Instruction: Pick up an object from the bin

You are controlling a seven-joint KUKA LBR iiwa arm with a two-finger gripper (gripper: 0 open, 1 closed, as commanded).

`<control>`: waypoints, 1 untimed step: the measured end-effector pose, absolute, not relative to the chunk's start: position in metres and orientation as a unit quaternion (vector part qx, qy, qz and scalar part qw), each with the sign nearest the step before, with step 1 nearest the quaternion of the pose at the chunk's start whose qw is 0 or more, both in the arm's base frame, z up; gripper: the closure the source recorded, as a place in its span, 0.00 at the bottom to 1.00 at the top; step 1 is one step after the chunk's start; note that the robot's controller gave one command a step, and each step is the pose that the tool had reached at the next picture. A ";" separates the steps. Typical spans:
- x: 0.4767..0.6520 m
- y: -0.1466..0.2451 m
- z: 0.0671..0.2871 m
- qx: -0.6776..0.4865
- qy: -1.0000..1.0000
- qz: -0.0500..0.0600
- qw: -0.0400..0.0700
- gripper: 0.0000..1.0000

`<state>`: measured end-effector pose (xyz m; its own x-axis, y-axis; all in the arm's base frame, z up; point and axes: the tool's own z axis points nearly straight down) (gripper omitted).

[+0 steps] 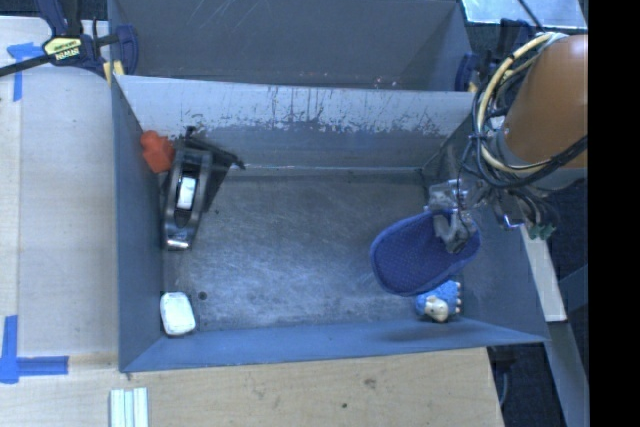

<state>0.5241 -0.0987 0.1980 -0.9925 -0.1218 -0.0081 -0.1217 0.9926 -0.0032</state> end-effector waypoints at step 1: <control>0.522 -0.070 0.252 -0.271 0.963 -0.001 0.004 1.00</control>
Offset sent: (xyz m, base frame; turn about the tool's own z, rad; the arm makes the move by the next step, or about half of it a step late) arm -0.0037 0.0282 0.0519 -0.4261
